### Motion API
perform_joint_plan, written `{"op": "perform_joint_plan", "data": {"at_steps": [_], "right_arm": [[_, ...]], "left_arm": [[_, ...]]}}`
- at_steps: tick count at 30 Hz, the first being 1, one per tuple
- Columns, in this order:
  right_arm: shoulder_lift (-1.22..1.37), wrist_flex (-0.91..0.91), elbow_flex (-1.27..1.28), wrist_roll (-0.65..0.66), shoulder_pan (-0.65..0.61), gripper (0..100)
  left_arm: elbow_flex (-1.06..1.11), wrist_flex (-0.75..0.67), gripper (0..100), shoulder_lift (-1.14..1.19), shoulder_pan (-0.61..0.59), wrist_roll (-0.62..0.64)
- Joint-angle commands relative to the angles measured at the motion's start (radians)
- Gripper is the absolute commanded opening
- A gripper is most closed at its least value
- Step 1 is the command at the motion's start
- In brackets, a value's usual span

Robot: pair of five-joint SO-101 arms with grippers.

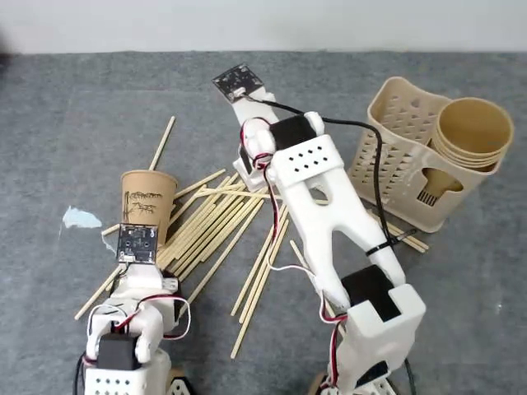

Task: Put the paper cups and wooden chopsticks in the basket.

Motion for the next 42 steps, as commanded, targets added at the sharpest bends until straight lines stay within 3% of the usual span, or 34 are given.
{"op": "perform_joint_plan", "data": {"at_steps": [1,4,8,14,19,23,29,35,42], "right_arm": [[-0.010,0.012,-0.051,0.011,0.019,0.9],[-0.008,0.012,-0.051,0.011,0.030,0.9],[-0.008,0.012,-0.051,0.011,0.067,0.9],[-0.008,0.007,-0.029,0.011,0.133,0.9],[-0.012,-0.042,0.046,0.011,0.133,0.9],[-0.012,-0.065,0.060,0.011,0.136,0.9],[-0.012,-0.062,0.060,0.011,0.137,0.9],[-0.012,-0.062,0.061,0.011,0.137,0.9],[-0.012,-0.062,0.061,0.011,0.137,0.9]], "left_arm": [[-0.113,-0.002,2,-0.011,-0.092,-0.003],[-0.189,-0.038,2,-0.011,-0.161,-0.058],[-0.272,-0.117,8,-0.011,-0.219,-0.377],[-0.341,-0.180,16,-0.002,-0.262,-0.367],[-0.409,-0.175,17,0.074,-0.262,-0.413],[-0.561,-0.161,17,0.345,-0.262,-0.414],[-0.914,-0.020,17,0.853,-0.238,-0.417],[-1.191,0.110,29,1.269,-0.196,-0.417],[-1.442,0.184,30,1.671,-0.203,-0.419]]}}
